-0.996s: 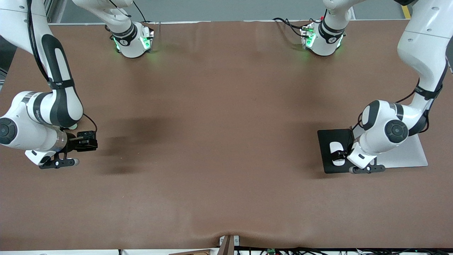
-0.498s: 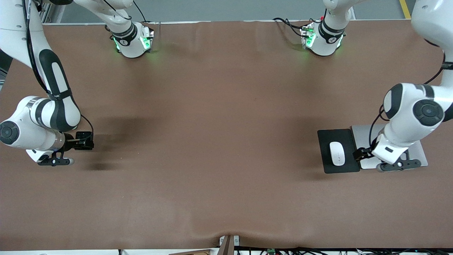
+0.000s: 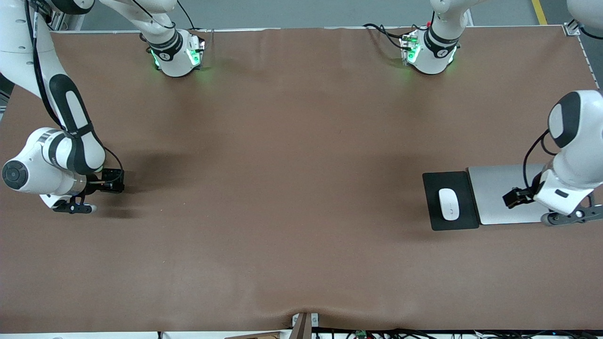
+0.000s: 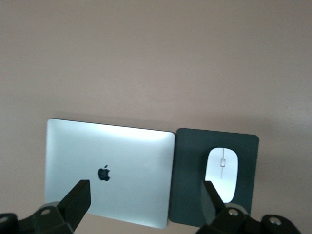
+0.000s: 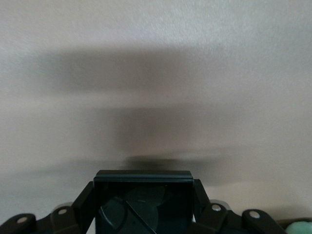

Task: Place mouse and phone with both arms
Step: 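Set the phone beside the plush with the right gripper while the left gripper withdraws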

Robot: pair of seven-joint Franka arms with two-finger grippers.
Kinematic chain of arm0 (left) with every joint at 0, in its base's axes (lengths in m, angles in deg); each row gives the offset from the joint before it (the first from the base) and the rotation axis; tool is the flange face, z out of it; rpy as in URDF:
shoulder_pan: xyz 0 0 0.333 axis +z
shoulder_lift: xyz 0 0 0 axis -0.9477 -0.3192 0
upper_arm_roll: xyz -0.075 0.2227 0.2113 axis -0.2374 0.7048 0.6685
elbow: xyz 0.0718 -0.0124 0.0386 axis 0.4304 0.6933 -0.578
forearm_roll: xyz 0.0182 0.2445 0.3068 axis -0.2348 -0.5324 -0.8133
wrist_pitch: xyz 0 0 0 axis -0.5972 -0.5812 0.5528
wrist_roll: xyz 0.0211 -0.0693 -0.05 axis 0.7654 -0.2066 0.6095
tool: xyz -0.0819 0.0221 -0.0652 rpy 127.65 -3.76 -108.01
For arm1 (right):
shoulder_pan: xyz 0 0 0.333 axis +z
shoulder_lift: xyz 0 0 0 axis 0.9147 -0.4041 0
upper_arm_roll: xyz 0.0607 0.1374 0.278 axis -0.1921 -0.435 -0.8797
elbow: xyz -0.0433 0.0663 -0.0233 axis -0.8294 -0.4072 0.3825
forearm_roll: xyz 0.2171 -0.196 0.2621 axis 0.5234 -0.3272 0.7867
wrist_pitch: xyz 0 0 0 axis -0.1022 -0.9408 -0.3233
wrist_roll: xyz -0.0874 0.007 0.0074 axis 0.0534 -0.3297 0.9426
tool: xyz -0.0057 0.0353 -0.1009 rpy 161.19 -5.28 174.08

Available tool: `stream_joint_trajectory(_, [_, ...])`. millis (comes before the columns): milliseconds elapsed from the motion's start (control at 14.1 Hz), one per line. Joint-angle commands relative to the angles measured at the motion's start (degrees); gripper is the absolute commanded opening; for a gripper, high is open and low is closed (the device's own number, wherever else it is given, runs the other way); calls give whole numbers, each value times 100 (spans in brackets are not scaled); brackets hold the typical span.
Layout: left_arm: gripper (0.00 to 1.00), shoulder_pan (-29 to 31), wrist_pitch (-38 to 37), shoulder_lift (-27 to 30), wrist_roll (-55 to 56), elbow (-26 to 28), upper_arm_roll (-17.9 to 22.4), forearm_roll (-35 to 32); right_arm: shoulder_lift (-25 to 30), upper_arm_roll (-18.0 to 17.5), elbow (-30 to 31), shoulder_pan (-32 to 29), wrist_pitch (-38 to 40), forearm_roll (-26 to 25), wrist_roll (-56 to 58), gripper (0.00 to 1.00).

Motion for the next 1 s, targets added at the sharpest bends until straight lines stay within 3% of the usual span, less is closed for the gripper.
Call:
stream_joint_trajectory(0, [100,71,-495,192,-129,-154,-46,-24,6,-110,190,-169,-50,-109,13,8])
stream_joint_trajectory(71, [100,71,-636,218,-137,-173,-46,-24,15,-101,226,-161,-50,-109,13,44])
stream_joint_trajectory(142, [100,79,-672,296,-137,-181,-46,-24,15,-101,261,-178,-33,-118,21,91])
stream_joint_trajectory(213, [100,79,-751,393,-120,-182,-46,-24,32,-101,296,-161,-24,-118,21,100])
stream_joint_trajectory(498, [100,36,-1339,455,-129,-663,-72,11,321,-110,235,58,124,-118,-40,100])
stream_joint_trajectory(925, [100,27,-2131,473,-120,-1244,-186,380,848,-127,-292,769,1179,-109,-469,100])
